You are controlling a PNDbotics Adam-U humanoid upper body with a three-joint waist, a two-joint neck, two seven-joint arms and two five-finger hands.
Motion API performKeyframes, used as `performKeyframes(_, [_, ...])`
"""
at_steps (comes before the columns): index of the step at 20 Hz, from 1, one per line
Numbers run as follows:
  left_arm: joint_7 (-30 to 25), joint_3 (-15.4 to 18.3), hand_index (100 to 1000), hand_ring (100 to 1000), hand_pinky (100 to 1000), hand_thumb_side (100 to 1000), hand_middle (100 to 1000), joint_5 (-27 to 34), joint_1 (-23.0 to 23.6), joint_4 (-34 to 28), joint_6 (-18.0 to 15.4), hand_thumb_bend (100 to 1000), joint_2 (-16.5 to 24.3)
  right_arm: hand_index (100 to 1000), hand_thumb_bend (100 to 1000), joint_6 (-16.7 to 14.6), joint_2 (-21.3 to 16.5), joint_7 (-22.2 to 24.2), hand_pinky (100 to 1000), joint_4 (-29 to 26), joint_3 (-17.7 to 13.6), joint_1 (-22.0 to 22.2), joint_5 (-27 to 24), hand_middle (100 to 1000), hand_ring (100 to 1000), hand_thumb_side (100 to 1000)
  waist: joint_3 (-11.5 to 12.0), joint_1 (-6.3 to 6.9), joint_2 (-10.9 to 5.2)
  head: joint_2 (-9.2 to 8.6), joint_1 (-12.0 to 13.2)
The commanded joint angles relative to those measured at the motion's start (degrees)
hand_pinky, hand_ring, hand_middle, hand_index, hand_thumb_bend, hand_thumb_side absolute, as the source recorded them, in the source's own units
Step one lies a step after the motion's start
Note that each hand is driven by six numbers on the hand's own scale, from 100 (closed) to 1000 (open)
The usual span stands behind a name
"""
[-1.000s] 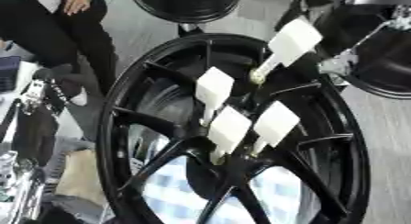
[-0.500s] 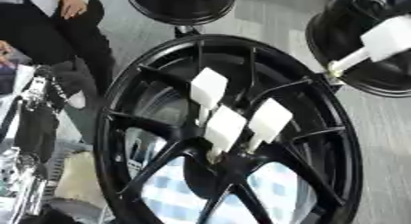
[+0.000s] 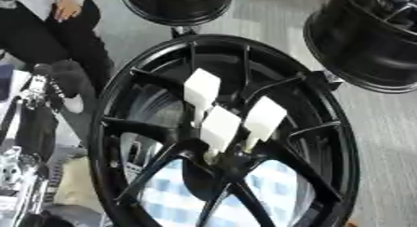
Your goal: Pull the pin out of the wheel hub.
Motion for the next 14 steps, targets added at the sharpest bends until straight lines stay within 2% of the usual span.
performKeyframes(1, [0.3, 0.5, 804, 778, 897, 815, 650, -0.3, 0.0, -0.9, -0.1, 100, 0.8, 745, 100, 2.1, -0.7, -1.0, 886, 3.0, -3.2, 1.0, 4.7, 684, 807, 253, -0.3, 0.29, -1.15, 0.03, 0.2])
performKeyframes(3, [0.3, 0.5, 804, 778, 897, 815, 650, -0.3, 0.0, -0.9, -0.1, 100, 0.8, 831, 100, 3.4, -0.1, 0.0, 904, 5.1, -3.6, 1.9, 7.3, 811, 873, 245, -0.4, 0.32, -1.20, 0.08, 0.2])
performKeyframes(5, [0.3, 0.5, 804, 778, 897, 815, 650, -0.3, 0.1, -0.9, -0.1, 100, 0.8, 862, 101, 4.3, 0.4, 2.1, 917, 7.1, -4.0, 2.3, 8.5, 859, 905, 246, -0.4, 0.34, -1.24, 0.00, 0.2])
performKeyframes(9, [0.3, 0.6, 805, 778, 898, 816, 650, -0.3, 0.1, -0.9, -0.1, 100, 0.8, 874, 125, 5.0, 1.1, 4.0, 921, 9.2, -4.8, 2.7, 9.9, 872, 918, 257, -0.6, 0.42, -1.24, 0.12, 0.2])
performKeyframes(14, [0.3, 0.5, 805, 778, 898, 817, 650, -0.4, 0.2, -0.8, -0.1, 100, 0.8, 874, 114, 4.9, 1.7, 3.1, 919, 9.3, -5.1, 2.8, 10.2, 866, 914, 266, -0.7, 0.46, -1.27, 0.19, 0.0])
